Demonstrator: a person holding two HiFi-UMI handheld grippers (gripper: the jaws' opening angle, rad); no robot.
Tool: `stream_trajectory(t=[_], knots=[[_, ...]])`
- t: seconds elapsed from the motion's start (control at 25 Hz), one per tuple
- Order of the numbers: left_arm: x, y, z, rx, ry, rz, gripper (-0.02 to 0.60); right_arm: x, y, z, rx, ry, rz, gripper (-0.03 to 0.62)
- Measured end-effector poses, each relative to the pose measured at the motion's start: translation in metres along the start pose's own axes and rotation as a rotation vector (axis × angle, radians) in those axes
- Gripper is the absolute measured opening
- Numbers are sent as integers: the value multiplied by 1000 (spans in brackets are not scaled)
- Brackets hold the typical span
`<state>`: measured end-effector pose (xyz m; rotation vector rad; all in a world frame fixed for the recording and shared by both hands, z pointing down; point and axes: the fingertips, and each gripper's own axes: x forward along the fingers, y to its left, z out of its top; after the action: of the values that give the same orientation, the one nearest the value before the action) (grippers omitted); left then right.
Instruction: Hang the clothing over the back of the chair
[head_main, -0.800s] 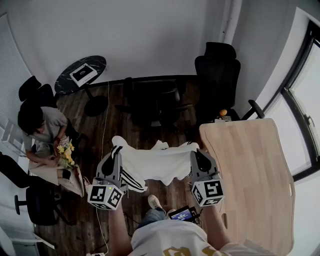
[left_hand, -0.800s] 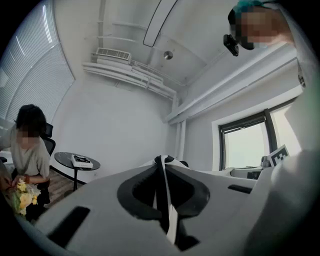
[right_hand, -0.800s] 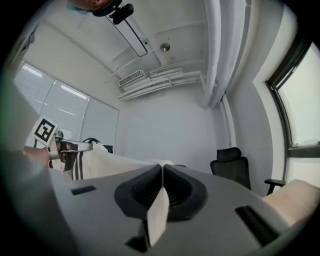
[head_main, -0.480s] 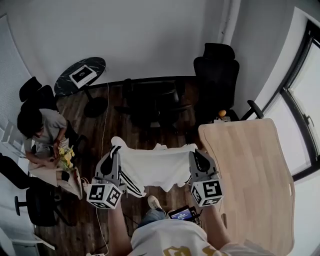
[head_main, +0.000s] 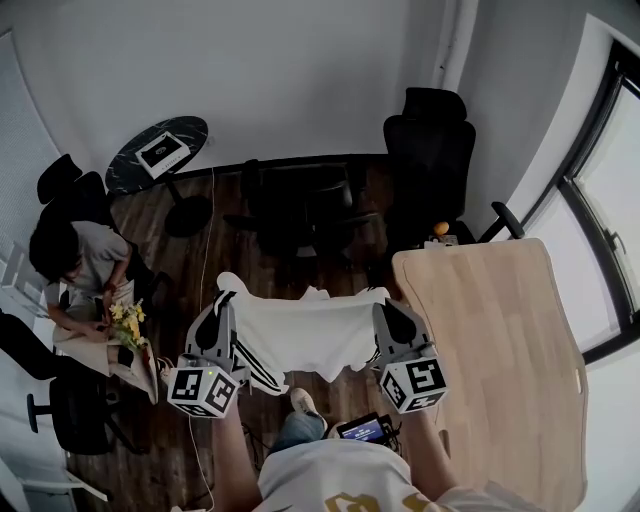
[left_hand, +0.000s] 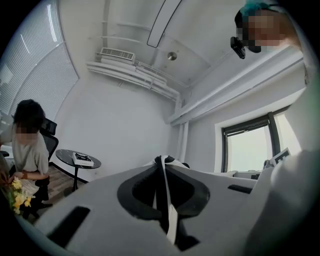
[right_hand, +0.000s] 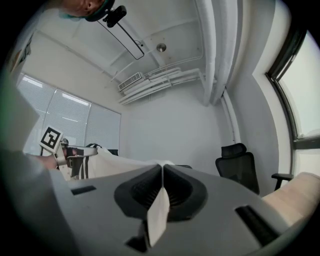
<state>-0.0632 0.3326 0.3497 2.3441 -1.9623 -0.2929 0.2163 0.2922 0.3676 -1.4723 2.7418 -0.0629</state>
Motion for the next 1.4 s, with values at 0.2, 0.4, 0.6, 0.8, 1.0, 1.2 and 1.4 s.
stream_trajectory(t=[0.2,0.4,0.6,0.8,1.0,1.2,1.4], knots=[[19,13,-7,-15,-3,0,26,20,-6,-2,23,-10,11,18],[59,34,-17,-30,10,-6,26,58,-18,-10,58,11,1,18],[113,59,-21,4,29,-23,26,107,-34,-9,50,-8,-26,18],[164,90,-16,20,47,-41,26,162,-42,0,33,-35,-40,20],[207,118,-11,0,34,-71,26,210,-48,3,24,-39,-72,18],[240,138,-9,-26,-2,-123,26,237,-51,7,-2,-42,-110,18],[254,141,-8,-38,-6,-141,26,245,-53,11,-9,-51,-129,18]])
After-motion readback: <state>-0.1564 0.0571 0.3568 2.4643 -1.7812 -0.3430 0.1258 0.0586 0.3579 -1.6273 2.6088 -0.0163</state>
